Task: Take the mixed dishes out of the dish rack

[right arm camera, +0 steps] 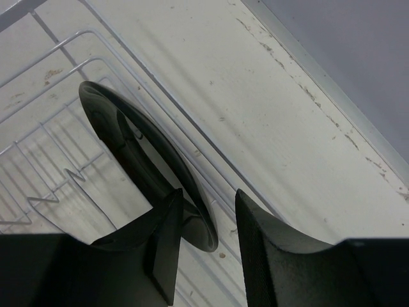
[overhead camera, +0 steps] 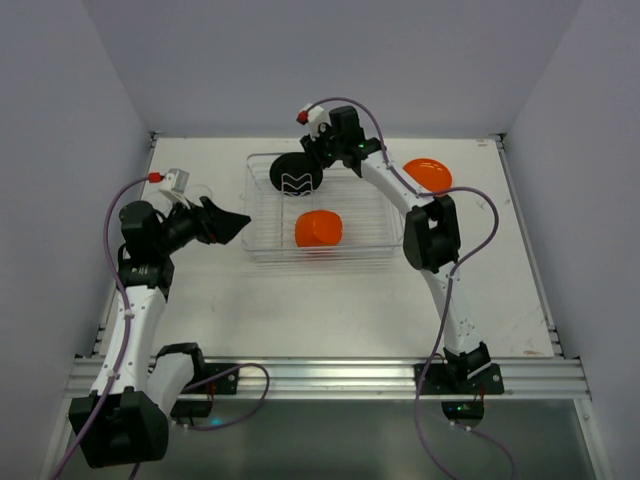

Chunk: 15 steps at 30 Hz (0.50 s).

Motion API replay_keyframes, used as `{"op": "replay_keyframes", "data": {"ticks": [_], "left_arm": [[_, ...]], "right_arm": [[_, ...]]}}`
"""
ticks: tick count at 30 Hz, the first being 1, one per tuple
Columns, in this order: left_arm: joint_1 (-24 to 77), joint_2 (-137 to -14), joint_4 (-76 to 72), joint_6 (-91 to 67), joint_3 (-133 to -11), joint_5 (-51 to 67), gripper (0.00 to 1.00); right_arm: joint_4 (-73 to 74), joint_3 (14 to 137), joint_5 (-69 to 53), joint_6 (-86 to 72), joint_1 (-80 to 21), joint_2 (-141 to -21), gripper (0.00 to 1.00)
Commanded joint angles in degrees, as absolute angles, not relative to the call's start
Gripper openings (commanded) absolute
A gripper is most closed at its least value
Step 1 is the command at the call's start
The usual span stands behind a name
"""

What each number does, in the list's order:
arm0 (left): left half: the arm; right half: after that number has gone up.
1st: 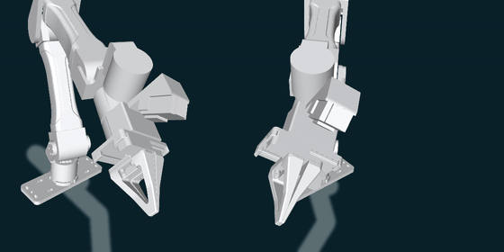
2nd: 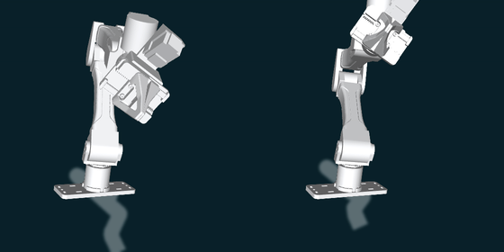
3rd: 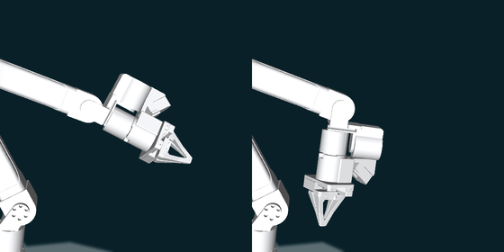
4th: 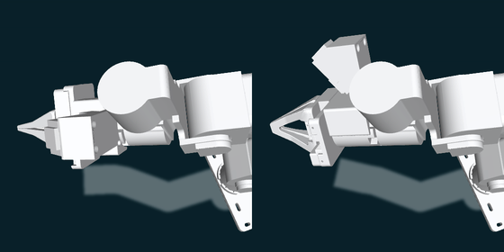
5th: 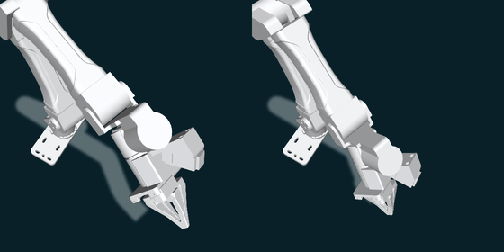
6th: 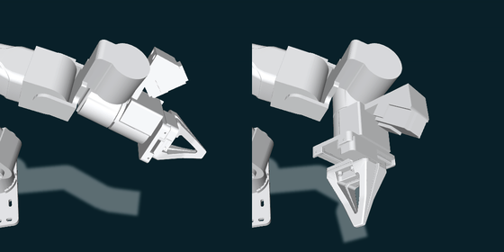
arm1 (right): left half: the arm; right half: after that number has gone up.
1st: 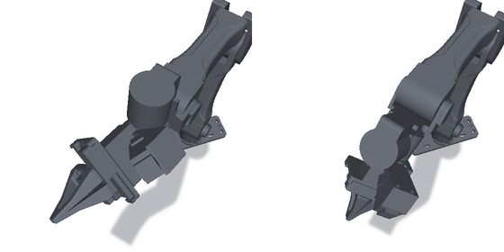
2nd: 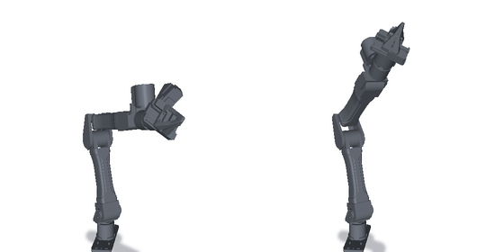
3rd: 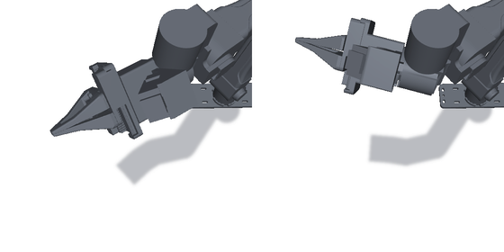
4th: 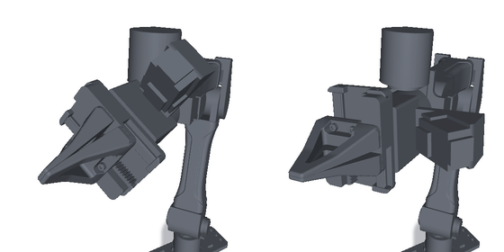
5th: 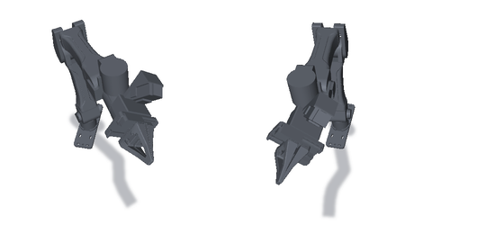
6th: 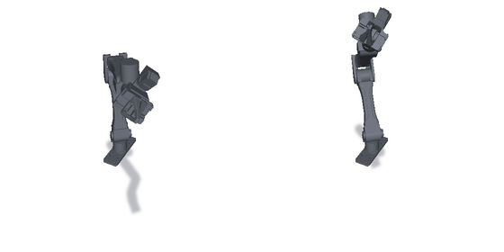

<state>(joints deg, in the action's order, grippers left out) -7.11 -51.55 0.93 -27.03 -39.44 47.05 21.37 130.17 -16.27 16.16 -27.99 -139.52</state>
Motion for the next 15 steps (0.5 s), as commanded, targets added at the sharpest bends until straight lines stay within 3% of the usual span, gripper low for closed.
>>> {"op": "replay_keyframes", "data": {"ticks": [1, 6, 15], "left_arm": [[-7.47, -51.42, -1.58, -27.69, -39.29, 48.43, 1.0], [-7.47, -51.42, -1.58, -27.69, -39.29, 48.34, 1.0], [-7.47, -51.24, -1.58, -27.69, -39.46, 48.25, 1.0]], "right_arm": [[17.67, 130.35, -14.33, 17.93, -28.74, -139.4, 0.39], [16.44, 128.41, -13.19, 18.11, -29.27, -138.61, 0.31], [9.32, 119.62, -9.14, 18.28, -29.27, -132.46, 0.0]]}}
